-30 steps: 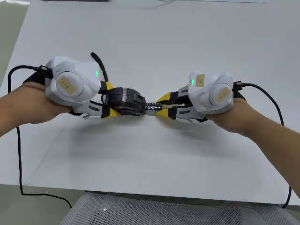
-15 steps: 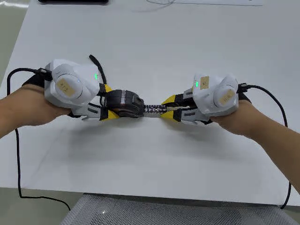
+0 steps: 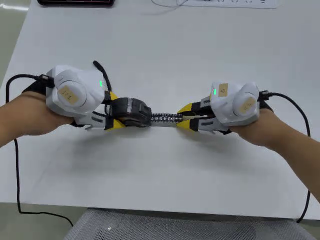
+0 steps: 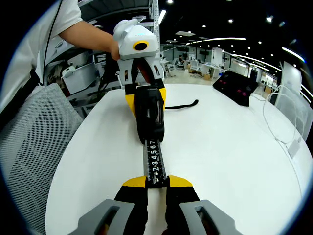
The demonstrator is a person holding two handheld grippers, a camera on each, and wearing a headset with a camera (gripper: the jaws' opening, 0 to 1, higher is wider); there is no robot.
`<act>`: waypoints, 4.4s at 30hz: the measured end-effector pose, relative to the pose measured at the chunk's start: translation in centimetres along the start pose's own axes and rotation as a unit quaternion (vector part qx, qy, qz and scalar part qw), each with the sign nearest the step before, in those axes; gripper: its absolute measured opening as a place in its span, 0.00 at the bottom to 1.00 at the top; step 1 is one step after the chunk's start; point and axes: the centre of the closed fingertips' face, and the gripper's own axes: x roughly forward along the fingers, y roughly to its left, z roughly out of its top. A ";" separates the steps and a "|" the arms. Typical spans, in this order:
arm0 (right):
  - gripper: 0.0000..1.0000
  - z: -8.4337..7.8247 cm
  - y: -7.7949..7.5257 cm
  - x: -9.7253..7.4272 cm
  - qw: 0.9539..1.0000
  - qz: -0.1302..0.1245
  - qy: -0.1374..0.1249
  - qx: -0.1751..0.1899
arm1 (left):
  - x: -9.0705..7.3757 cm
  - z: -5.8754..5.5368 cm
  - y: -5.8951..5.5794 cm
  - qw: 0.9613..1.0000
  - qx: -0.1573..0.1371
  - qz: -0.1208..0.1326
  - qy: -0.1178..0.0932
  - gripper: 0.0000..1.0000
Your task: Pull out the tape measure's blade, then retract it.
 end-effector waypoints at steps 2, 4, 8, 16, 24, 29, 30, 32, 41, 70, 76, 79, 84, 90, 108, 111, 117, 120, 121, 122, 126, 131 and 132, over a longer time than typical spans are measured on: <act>0.09 -0.1 0.0 -0.2 1.000 -0.001 0.002 0.000 | 0.0 0.0 0.0 1.000 0.000 0.000 0.000 0.27; 0.09 -0.2 0.0 -0.3 1.000 -0.003 0.004 0.001 | 0.0 0.0 0.0 1.000 0.000 0.000 0.000 0.27; 0.09 -0.6 -0.1 -0.6 1.000 -0.004 0.007 0.002 | 0.0 0.0 0.0 1.000 0.000 0.001 0.000 0.27; 0.09 -1.0 -0.3 -1.3 1.000 -0.009 0.012 0.004 | 0.0 0.0 0.0 1.000 0.000 0.000 0.001 0.27; 0.09 -1.7 -0.3 -1.9 1.000 -0.012 0.021 0.007 | 0.0 0.0 0.0 1.000 0.002 0.000 0.001 0.27; 0.09 -2.1 -0.3 -2.3 1.000 -0.015 0.026 0.009 | 0.0 0.0 0.0 1.000 0.002 0.000 0.001 0.27; 0.08 -2.2 -0.3 -2.4 0.999 -0.015 0.027 0.009 | 0.0 0.0 0.0 1.000 0.002 -0.001 0.001 0.27; 0.08 -2.2 -0.3 -2.6 0.999 -0.016 0.028 0.010 | 0.0 0.0 0.0 1.000 0.002 -0.001 0.001 0.27; 0.08 -2.8 -0.3 -3.3 0.999 -0.021 0.036 0.012 | 0.0 0.0 0.0 1.000 0.002 -0.001 0.001 0.27; 0.08 -4.1 -0.2 -5.9 0.998 -0.033 0.051 0.016 | 0.0 0.1 0.0 1.000 0.003 -0.001 0.001 0.27; 0.08 -4.8 -0.5 -6.5 0.998 -0.036 0.055 0.016 | 0.0 0.1 0.0 1.000 0.002 -0.001 0.000 0.27; 0.08 -5.0 -0.5 -6.6 0.997 -0.037 0.058 0.015 | 0.0 0.1 0.0 1.000 0.003 -0.002 0.000 0.27; 0.08 -5.4 -0.6 -7.0 0.997 -0.039 0.063 0.017 | 0.1 0.1 0.0 1.000 0.004 -0.002 0.000 0.27; 0.08 -5.8 -0.7 -7.4 0.997 -0.042 0.068 0.017 | 0.0 0.1 0.0 1.000 0.004 -0.002 0.000 0.27; 0.08 -7.0 -0.9 -8.8 0.995 -0.049 0.081 0.019 | 0.1 0.1 0.0 1.000 0.004 -0.002 0.000 0.27; 0.08 -7.3 -1.0 -9.1 0.995 -0.049 0.084 0.019 | 0.1 0.1 0.0 1.000 0.004 -0.003 0.000 0.27; 0.08 -7.9 -1.1 -9.7 0.994 -0.052 0.091 0.024 | 0.1 0.1 0.0 1.000 0.004 -0.003 -0.001 0.27; 0.08 -8.1 -1.1 -9.8 0.994 -0.052 0.093 0.024 | 0.1 0.1 0.0 1.000 0.004 -0.003 -0.001 0.27; 0.08 -8.2 -1.1 -9.8 0.994 -0.052 0.094 0.024 | 0.0 0.1 0.0 1.000 0.004 -0.003 -0.001 0.27; 0.08 -8.3 -1.1 -9.9 0.994 -0.053 0.095 0.024 | 0.0 0.1 0.0 1.000 0.004 -0.003 -0.001 0.27; 0.08 -8.5 -1.2 -10.2 0.994 -0.053 0.097 0.024 | 0.0 0.1 0.0 1.000 0.004 -0.002 0.000 0.27; 0.08 -8.9 -1.2 -10.7 0.993 -0.055 0.101 0.025 | 0.1 0.1 0.0 1.000 0.004 -0.002 0.000 0.27; 0.08 -9.0 -1.2 -10.9 0.993 -0.055 0.101 0.026 | 0.1 0.1 0.0 1.000 0.004 -0.003 0.000 0.27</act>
